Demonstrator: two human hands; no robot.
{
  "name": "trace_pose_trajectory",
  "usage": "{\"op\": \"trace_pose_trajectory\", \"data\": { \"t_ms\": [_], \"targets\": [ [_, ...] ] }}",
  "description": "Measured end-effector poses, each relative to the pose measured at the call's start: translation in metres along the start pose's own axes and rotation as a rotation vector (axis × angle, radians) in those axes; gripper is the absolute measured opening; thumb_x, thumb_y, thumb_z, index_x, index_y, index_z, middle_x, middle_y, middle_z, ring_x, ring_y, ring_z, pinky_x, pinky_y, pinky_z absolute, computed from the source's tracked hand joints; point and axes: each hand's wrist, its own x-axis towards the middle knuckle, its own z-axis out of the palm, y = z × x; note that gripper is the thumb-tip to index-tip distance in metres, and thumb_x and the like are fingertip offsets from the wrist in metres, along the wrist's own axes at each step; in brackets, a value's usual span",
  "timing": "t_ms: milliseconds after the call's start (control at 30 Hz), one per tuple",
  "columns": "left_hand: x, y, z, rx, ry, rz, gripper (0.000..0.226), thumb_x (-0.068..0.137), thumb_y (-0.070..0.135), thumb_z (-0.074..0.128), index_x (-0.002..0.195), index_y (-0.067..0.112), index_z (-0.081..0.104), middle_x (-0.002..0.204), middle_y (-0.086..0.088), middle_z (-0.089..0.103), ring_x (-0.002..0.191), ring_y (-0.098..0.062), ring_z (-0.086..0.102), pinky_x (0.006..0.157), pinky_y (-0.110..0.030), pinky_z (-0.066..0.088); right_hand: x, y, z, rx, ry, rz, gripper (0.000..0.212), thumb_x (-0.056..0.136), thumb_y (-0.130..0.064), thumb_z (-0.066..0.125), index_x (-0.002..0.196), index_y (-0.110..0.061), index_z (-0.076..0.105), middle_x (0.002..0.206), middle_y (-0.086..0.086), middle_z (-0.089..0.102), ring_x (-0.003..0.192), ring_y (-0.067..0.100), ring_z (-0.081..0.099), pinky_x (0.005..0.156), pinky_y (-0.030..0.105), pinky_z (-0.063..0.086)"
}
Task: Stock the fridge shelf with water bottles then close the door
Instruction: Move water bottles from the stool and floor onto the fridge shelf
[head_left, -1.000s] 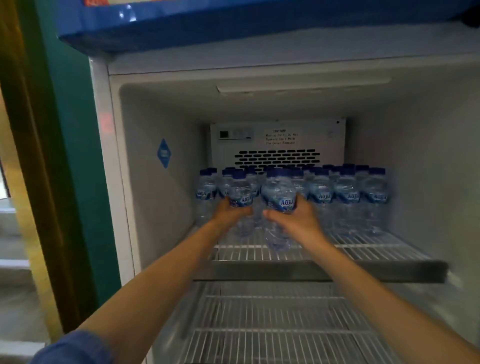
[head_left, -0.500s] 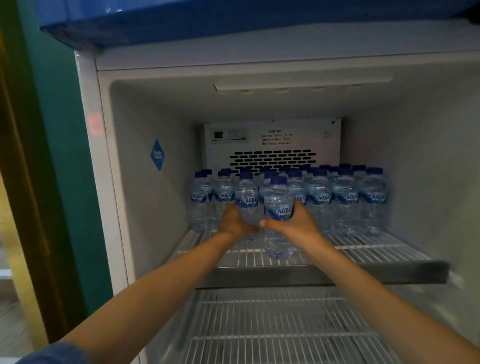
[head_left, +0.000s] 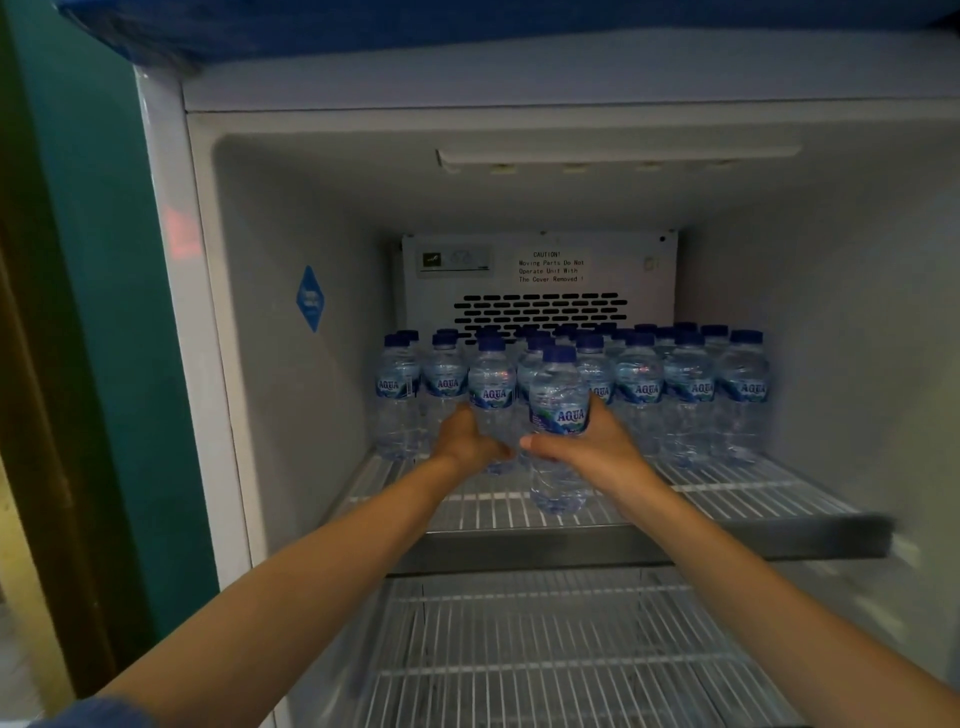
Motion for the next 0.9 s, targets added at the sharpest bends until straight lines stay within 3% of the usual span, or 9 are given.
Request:
{"op": "trace_pose_trajectory", "data": {
  "t_ms": [133,267,400,467,533,667,800,900],
  "targets": [
    [-0.008,0.004,-0.001,0.063,-0.028,0.007,0.093,0.071,0.019,0.082,0.144,0.006,0.027,0.139,-0.01,0.049,0.127,-0.028,0.049,0.105,-0.035,0.042,-0.002,-0.006,-0.001,-0.015,-0.06,0.037,0.087,0.048,-0.03,0.086,0.125,-0.021,0.048,0.11,0.001,0.068,0.099,0.017,0.067,0.085,0.039,0.058],
    [-0.017,0.012,-0.009,0.138,0.0,-0.002,0.079,0.069,0.019,0.084,0.134,0.006,0.042,0.13,-0.008,0.057,0.121,-0.025,0.054,0.101,-0.032,0.046,-0.005,-0.012,-0.003,-0.012,-0.063,0.051,0.059,0.065,-0.002,0.079,0.117,-0.015,0.054,0.103,0.009,0.07,0.096,0.023,0.068,0.085,0.043,0.058],
    [-0.03,0.012,-0.034,0.281,-0.052,-0.028,0.064,0.079,0.005,0.072,0.134,0.006,0.039,0.117,-0.007,0.053,0.109,-0.02,0.052,0.088,-0.027,0.043,-0.004,-0.02,0.013,0.038,-0.014,0.07,0.053,0.066,-0.008,0.084,0.11,-0.017,0.055,0.103,0.007,0.068,0.095,0.024,0.068,0.082,0.04,0.059],
    [-0.041,0.009,-0.047,0.319,-0.111,-0.027,0.07,0.078,0.0,0.068,0.139,0.008,0.033,0.125,-0.009,0.051,0.114,-0.022,0.051,0.087,-0.029,0.045,-0.001,-0.029,0.03,0.021,0.004,0.056,0.051,0.066,-0.015,0.086,0.105,-0.021,0.054,0.104,0.002,0.066,0.096,0.021,0.067,0.084,0.037,0.058],
    [-0.052,0.008,-0.057,0.337,-0.153,-0.031,0.076,0.076,-0.001,0.066,0.141,0.012,0.029,0.132,-0.012,0.047,0.12,-0.026,0.049,0.086,-0.032,0.047,0.006,-0.037,0.052,-0.073,0.031,0.012,0.066,0.064,-0.023,0.088,0.118,-0.017,0.051,0.109,-0.003,0.062,0.1,0.016,0.062,0.085,0.028,0.052],
    [-0.062,0.004,-0.064,0.27,-0.132,0.011,0.073,0.072,0.004,0.075,0.132,0.01,0.033,0.122,-0.006,0.05,0.119,-0.022,0.051,0.096,-0.035,0.048,0.016,-0.041,0.093,-0.143,0.055,0.019,0.083,0.064,-0.029,0.087,0.133,-0.011,0.044,0.124,0.006,0.06,0.112,0.023,0.059,0.083,0.027,0.047],
    [-0.059,-0.007,-0.061,0.118,-0.032,0.054,0.068,0.067,0.015,0.083,0.119,0.014,0.041,0.12,-0.005,0.058,0.115,-0.021,0.056,0.1,-0.04,0.048,0.018,-0.036,0.106,-0.17,0.038,0.05,0.068,0.071,-0.025,0.083,0.125,-0.011,0.046,0.122,0.009,0.06,0.113,0.025,0.059,0.081,0.026,0.042],
    [-0.053,-0.012,-0.055,0.059,0.045,0.101,0.066,0.063,0.012,0.085,0.12,0.01,0.052,0.116,-0.006,0.063,0.11,-0.023,0.061,0.095,-0.037,0.051,0.017,-0.036,0.098,-0.212,-0.058,0.05,0.061,0.072,-0.025,0.082,0.121,-0.013,0.047,0.117,0.006,0.061,0.111,0.023,0.059,0.085,0.025,0.044]
  ]
}}
